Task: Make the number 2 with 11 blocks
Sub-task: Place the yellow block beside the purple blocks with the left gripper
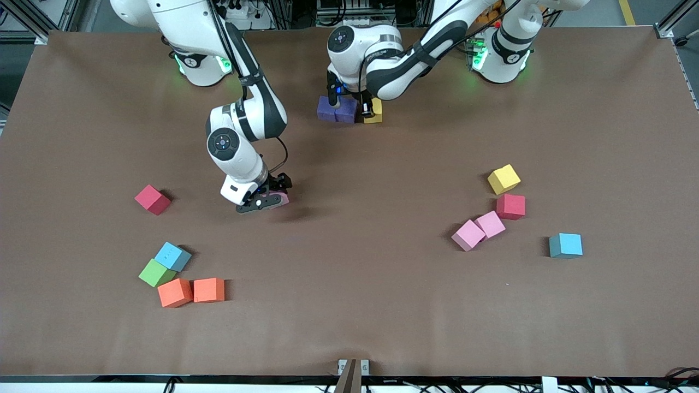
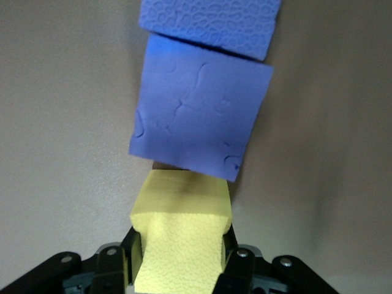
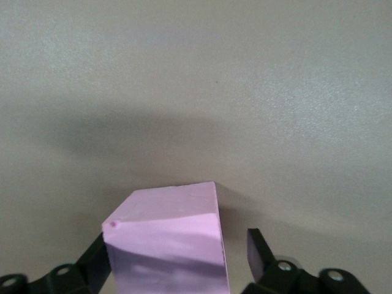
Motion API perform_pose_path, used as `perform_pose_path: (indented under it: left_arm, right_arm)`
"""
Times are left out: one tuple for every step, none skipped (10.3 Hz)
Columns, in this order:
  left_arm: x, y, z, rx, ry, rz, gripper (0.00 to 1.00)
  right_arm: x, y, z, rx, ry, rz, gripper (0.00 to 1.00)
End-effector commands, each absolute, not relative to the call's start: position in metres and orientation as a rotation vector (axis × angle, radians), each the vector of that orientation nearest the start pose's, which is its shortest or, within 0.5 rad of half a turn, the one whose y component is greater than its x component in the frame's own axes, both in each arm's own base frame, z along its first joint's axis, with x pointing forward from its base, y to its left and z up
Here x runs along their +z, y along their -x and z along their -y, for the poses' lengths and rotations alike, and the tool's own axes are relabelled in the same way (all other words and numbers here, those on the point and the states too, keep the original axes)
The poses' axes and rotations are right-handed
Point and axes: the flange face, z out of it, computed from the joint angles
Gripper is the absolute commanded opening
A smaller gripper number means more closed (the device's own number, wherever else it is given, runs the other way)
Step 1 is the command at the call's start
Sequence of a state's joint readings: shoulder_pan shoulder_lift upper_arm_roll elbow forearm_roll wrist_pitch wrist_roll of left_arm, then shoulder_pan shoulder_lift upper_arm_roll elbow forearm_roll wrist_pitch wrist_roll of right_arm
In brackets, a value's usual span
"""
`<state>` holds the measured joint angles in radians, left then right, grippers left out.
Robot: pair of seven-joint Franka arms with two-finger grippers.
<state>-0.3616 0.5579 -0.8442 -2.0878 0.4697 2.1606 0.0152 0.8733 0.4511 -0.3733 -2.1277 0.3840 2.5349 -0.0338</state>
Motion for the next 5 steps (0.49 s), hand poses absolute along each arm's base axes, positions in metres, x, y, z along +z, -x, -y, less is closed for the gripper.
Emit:
perform_pose_path:
  left_arm:
    - [0.2159,-0.2098,0.5218,0.329,2.197,-2.089,0.34]
    - [0.2163,-0.2057,0.5244,0.329,2.191,-2.098,0.34]
    - [0.2128,-0.2051,0.5244,0.339,2.190,-2.100,0.34]
    - [0.2104,-0.2064,0.5239,0.344,2.191,-2.098,0.35]
    - [0.2102,-0.2036,0.5265,0.333,2.176,-2.106,0.35]
  right_arm:
    - [0.2138,-0.5060,-0.2699,-0.025,3.067,0.403,0.67]
    - [0.2133,-0.5059,-0.2706,-0.029,3.067,0.405,0.54]
    - [0.2147,-0.5065,-0.2711,-0.033,3.065,0.405,0.37]
    - [0.2155,-0.5071,-0.2718,-0.033,3.064,0.406,0.27]
    - [0.2200,-0.5096,-0.2736,-0.033,3.059,0.406,0.21]
